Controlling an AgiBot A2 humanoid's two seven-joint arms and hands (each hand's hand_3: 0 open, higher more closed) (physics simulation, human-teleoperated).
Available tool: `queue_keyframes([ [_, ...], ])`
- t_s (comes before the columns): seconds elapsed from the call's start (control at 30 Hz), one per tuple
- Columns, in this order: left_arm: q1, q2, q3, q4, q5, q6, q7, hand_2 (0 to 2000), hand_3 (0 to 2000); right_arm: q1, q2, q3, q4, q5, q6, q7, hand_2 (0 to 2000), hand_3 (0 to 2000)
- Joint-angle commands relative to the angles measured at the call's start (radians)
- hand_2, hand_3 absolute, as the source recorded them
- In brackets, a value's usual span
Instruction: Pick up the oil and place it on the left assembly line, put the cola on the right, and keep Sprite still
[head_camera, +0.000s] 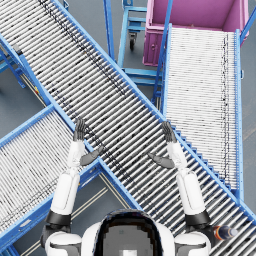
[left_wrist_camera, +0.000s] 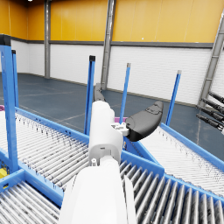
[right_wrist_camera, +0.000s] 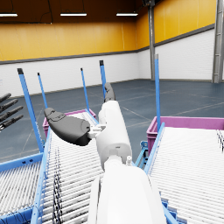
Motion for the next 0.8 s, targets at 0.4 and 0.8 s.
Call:
queue_keyframes([
  [0.4, 0.0, 0.0, 0.0, 0.0, 0.0, 0.0, 0.0, 0, 0, 0.0, 0.0, 0.0, 0.0, 0.0, 0.0, 0.0, 0, 0],
  [0.8, 0.0, 0.0, 0.0, 0.0, 0.0, 0.0, 0.0, 0, 0, 0.0, 0.0, 0.0, 0.0, 0.0, 0.0, 0.0, 0, 0],
])
